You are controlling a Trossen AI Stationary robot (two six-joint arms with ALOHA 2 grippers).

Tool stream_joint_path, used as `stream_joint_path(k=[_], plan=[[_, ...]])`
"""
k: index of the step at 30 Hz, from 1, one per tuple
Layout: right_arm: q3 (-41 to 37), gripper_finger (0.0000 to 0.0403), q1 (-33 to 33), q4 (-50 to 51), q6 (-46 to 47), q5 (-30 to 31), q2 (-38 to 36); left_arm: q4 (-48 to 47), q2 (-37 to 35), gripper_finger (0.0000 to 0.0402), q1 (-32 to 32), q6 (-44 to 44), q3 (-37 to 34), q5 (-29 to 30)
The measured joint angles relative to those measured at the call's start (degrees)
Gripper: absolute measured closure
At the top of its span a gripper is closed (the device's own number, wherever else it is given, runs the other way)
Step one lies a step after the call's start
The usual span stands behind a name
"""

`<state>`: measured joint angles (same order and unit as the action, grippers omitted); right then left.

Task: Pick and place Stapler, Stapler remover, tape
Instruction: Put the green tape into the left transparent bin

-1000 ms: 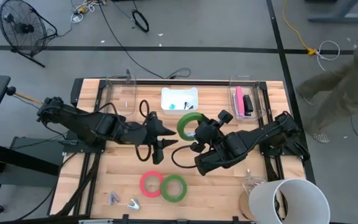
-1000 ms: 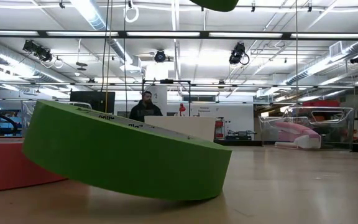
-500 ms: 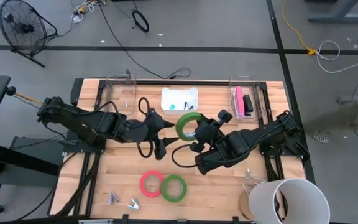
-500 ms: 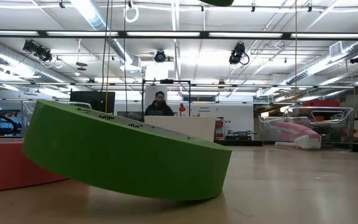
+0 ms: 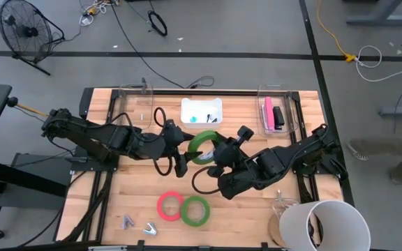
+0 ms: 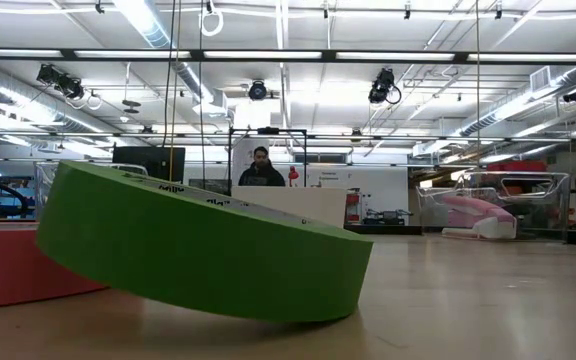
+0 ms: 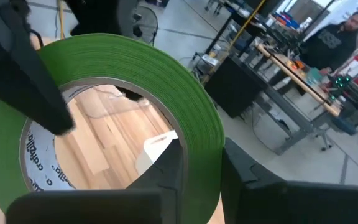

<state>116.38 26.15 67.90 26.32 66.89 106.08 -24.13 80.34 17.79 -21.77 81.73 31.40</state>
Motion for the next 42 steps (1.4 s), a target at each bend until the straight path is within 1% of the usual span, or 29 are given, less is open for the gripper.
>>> stream_joint_path(k=[2, 4, 6, 9, 10, 15, 17, 19, 21, 25, 29, 31, 33, 35, 37, 39, 42], plan=[[0.00, 0.0352, -0.02, -2.35, -2.66, -0.13, 0.00, 0.40, -0.02, 0.0133, -0.17, -0.01, 0.00, -0.05], [0.00, 0.0352, -0.12, -3.42, -4.13, -0.29, 0.00, 0.02, -0.02, 0.0156, -0.30, 0.03, 0.00, -0.39], [0.00, 0.0352, -0.20, -3.58, -4.93, -0.37, -0.02, -0.60, -0.02, 0.0198, -0.30, 0.25, 0.00, -0.49], [-0.02, 0.0350, -0.12, -3.53, -5.45, -0.28, -0.02, -1.24, -0.07, 0.0285, -0.39, 0.39, 0.00, -0.18], [-0.04, 0.0343, -0.10, -3.34, -5.52, 0.05, -0.02, -1.35, -0.09, 0.0292, -0.44, 0.82, 0.02, -0.40], [-0.04, 0.0277, -0.02, -3.30, -6.23, -0.27, -0.13, -3.94, -0.22, 0.0298, -2.01, 2.71, 0.02, -0.56], [-0.04, 0.0255, 0.00, -2.93, -5.62, -0.89, -0.68, -7.43, -0.26, 0.0298, -3.06, 2.40, -0.05, -0.08], [-0.01, 0.0243, 0.00, -2.13, -5.56, -1.59, -1.29, -12.33, -0.66, 0.0298, -4.08, 1.26, -0.11, 1.88], [0.00, 0.0238, 0.01, -0.09, -4.38, -1.86, -1.90, -17.65, -1.01, 0.0298, -5.32, -1.34, -0.09, 4.79], [0.02, 0.0245, 0.02, 4.96, 1.79, -4.21, -3.11, -30.49, -2.73, 0.0298, -7.78, -7.20, -0.09, 9.48], [-0.18, 0.0261, 0.02, 9.81, 9.71, -11.78, -3.14, -44.10, -4.75, 0.0298, -11.10, -14.37, -0.04, 13.14], [-1.65, 0.0269, 0.02, 9.90, 11.79, -15.76, -3.15, -50.09, -6.02, 0.0298, -12.80, -18.37, -0.04, 15.66], [-4.07, 0.0277, 0.06, 9.42, 12.46, -18.31, -3.15, -56.30, -6.94, 0.0298, -14.61, -22.16, -0.04, 17.92], [-6.48, 0.0286, 0.49, 8.80, 12.47, -19.40, -3.02, -59.37, -7.51, 0.0298, -16.39, -24.04, -0.02, 19.55], [-9.60, 0.0294, 0.78, 6.02, 12.33, -19.62, -3.13, -60.85, -7.58, 0.0298, -18.47, -24.01, -0.04, 20.41], [-12.37, 0.0301, 1.15, 3.83, 12.25, -19.80, -3.04, -60.61, -7.44, 0.0298, -20.81, -21.95, -0.04, 21.25], [-15.73, 0.0312, 1.50, 0.64, 12.15, -19.36, -3.05, -61.71, -5.29, 0.0298, -25.61, -19.99, 0.03, 21.41]])
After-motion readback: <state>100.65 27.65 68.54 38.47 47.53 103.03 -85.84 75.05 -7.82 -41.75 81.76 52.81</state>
